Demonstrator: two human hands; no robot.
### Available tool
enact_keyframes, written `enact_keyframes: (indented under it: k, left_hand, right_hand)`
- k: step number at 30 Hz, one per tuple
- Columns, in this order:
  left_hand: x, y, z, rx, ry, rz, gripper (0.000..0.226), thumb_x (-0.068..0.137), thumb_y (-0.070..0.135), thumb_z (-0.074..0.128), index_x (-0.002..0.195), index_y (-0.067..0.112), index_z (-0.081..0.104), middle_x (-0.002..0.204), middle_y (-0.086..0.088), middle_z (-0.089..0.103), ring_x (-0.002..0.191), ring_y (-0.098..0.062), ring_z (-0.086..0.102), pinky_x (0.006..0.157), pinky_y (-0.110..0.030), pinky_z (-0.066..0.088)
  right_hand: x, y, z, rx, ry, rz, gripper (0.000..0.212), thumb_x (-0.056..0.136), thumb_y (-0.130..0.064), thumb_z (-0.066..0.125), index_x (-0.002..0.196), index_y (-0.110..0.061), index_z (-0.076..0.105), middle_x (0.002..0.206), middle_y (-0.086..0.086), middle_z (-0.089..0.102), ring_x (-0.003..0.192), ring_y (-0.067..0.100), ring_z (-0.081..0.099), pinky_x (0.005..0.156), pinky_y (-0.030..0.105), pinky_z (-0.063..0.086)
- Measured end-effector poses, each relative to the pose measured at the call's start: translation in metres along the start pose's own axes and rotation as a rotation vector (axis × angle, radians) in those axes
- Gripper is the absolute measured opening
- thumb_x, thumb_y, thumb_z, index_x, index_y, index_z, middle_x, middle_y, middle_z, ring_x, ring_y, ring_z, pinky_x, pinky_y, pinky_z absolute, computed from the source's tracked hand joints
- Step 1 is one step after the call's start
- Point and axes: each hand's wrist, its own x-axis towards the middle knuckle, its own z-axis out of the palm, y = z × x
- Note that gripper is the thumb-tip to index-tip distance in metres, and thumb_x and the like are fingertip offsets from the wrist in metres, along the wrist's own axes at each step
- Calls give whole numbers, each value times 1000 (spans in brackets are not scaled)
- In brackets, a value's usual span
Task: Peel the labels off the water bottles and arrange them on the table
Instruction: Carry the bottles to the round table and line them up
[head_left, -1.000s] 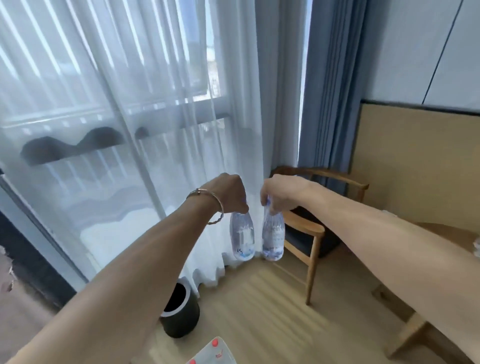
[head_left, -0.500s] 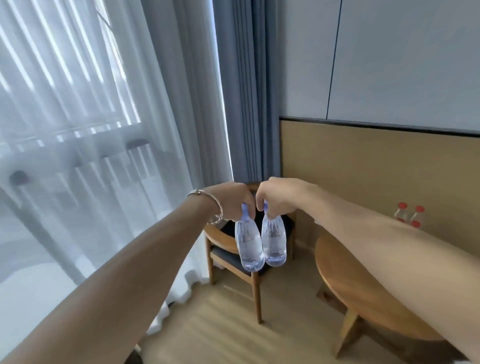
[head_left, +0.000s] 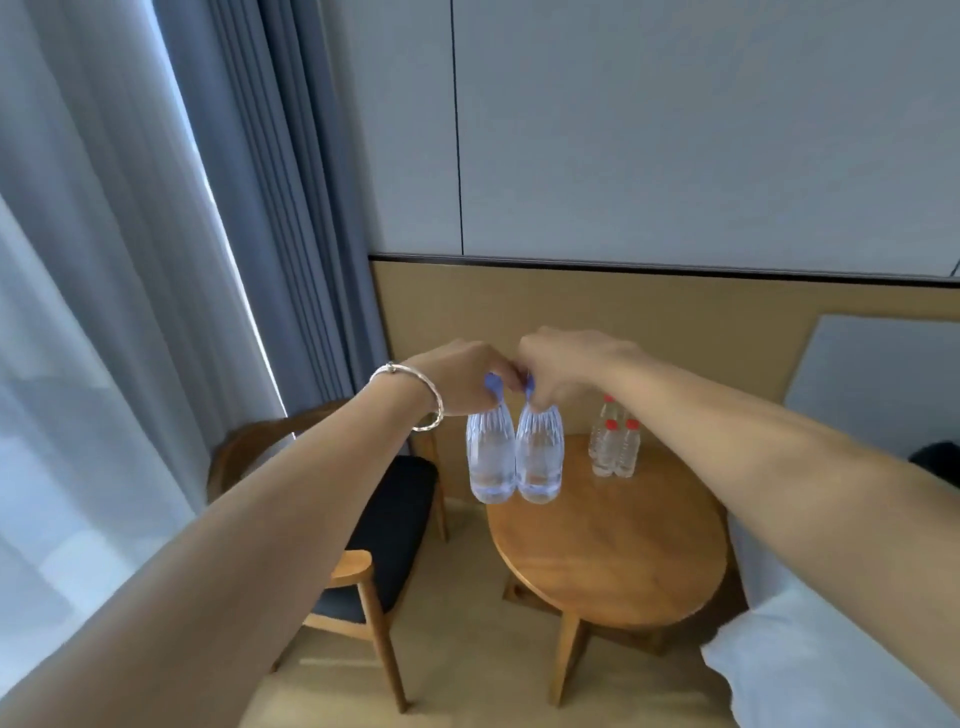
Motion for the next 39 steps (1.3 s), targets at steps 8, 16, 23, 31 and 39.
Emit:
enact_keyframes:
  k: [8,16,23,31,39]
  left_hand:
    - [77,37,10,97,118,154,43,85,6,53,118,28,67,113,1,60,102,-21,60,82,-30,50]
    - [155,83,26,98,134,246,35,86,10,58,118,23,69,116,-2,62,108,-20,57,86,-31,48]
    - [228,116,36,71,119,181,36,88,10,60,120,22,68,122,2,61,113,-18,55,92,-28,46]
    - [294,134,56,98,83,175,36,88,9,60,122,20,68,123,0,62,113,-19,56,95,-31,46]
    - [367,127,99,32,-8,186,37,87,7,59,119,21,70,121,-1,61,113,-19,55,96,-33,46]
  right_hand:
    - [-15,69,3,100,76,196,23,81,-19,70,104,-14,66,99,3,58,77,23,61,53,26,41]
    - [-4,164,13,140,49,263,13,84,-22,71,92,-17,62,90,0,57,72,18,56,53,24,42]
    - [18,248,17,176,52,223,15,84,-19,70,97,-15,65,92,1,61,72,19,58,54,25,42]
    - [45,321,43,215,113,145,17,81,-20,71,91,-24,58,95,-1,57,98,25,60,52,25,33]
    - [83,371,79,256,-11,224,26,86,-20,68,111,-17,64,92,-1,54,79,20,56,54,26,38]
